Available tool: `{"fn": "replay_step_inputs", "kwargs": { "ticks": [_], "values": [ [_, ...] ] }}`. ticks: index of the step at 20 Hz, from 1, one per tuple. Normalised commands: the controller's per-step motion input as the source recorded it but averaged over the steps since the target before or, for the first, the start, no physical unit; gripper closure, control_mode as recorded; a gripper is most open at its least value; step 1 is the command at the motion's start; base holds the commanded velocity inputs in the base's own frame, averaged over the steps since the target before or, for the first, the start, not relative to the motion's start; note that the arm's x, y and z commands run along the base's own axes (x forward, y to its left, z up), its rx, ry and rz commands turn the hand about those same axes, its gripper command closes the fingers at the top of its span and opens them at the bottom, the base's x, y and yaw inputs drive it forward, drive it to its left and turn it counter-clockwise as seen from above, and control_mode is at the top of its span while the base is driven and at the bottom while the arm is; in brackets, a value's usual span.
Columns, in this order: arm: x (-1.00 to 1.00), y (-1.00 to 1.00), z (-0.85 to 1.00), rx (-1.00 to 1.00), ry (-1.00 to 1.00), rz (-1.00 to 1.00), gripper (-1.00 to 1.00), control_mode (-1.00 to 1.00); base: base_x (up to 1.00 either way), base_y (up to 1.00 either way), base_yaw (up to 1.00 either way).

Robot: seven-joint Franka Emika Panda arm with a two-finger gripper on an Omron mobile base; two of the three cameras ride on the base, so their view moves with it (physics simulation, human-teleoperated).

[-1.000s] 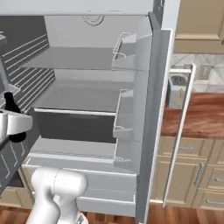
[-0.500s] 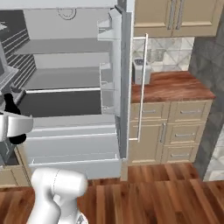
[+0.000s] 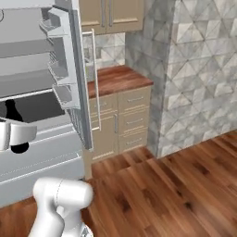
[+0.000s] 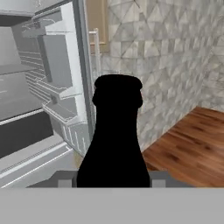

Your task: Open the fridge, grab two sodas, and place both sodas inside the bowl with ice on the dining counter.

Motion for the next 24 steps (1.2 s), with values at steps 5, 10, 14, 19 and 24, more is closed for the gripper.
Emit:
{"fn": "replay_step_inputs", "kwargs": {
  "ticks": [5, 10, 14, 19, 24],
  "values": [
    [0.00, 0.00, 0.00, 0.00, 0.00, 0.00, 1.00, 1.00, 0.01, -0.21, -0.56],
    [0.00, 0.00, 0.00, 0.00, 0.00, 0.00, 1.00, 1.00, 0.12, -0.41, -0.48],
    [0.00, 0.00, 0.00, 0.00, 0.00, 0.00, 1.00, 1.00, 0.23, -0.41, -0.47],
    [0.00, 0.00, 0.00, 0.00, 0.00, 0.00, 1.00, 1.00, 0.43, -0.29, -0.46],
    [0.00, 0.00, 0.00, 0.00, 0.00, 0.00, 1.00, 1.00, 0.70, -0.12, -0.44]
  ]
}}
